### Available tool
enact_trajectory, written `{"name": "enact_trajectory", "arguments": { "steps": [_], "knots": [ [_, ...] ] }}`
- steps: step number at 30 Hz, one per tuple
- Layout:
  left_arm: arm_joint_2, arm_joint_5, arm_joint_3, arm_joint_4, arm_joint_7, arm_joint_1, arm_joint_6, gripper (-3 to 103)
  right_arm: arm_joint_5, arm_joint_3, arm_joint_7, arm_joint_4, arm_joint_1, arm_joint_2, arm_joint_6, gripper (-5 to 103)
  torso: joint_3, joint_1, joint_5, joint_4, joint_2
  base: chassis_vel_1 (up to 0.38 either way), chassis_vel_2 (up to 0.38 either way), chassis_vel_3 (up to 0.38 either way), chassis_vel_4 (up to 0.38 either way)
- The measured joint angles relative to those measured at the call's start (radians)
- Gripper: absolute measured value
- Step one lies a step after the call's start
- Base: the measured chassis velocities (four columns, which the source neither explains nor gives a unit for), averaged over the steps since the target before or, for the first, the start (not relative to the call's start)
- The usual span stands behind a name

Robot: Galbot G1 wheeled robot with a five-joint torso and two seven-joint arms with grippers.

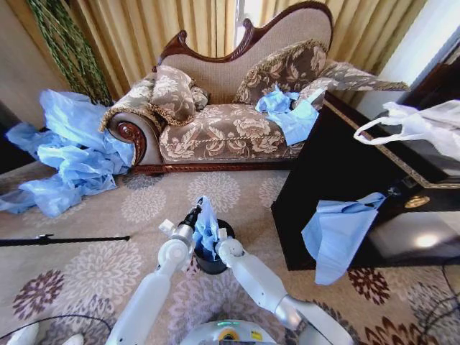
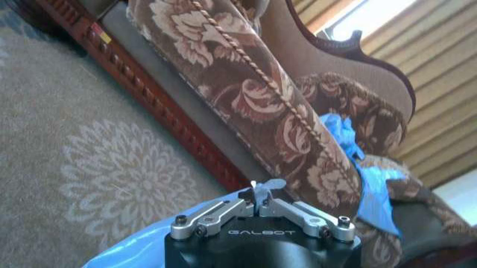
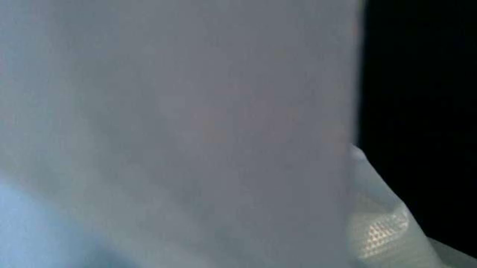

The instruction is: Place a garbage bag over the trash bin.

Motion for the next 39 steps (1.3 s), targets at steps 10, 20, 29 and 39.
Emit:
{"name": "enact_trajectory", "arguments": {
  "steps": [10,20,29,39],
  "knots": [
    [0.008,0.001,-0.018,-0.009,0.024,0.011,0.005,0,0.02,-0.033,0.07,0.158,-0.009,-0.039,-0.026,2,0.001,0.001,0.0,0.0004,-0.001,0.0,0.0,0.0,0.0],
    [0.018,-0.014,-0.033,-0.017,0.04,0.012,0.006,0,0.139,-0.084,0.239,0.384,-0.033,-0.146,-0.07,40,0.001,0.001,0.0001,0.0002,-0.001,0.0,0.0,0.0,0.0],
    [0.045,-0.042,-0.065,-0.028,0.048,0.027,0.011,0,0.225,-0.094,0.33,0.595,-0.088,-0.253,-0.073,73,0.001,0.0,0.0002,0.0002,-0.001,0.0,0.0,0.0,0.0],
    [0.045,-0.046,-0.062,-0.026,0.047,0.028,0.01,0,0.254,-0.094,0.376,0.767,-0.134,-0.334,-0.069,99,0.001,0.001,0.0001,0.0001,-0.001,0.0,0.0,0.0,0.0]
  ]
}}
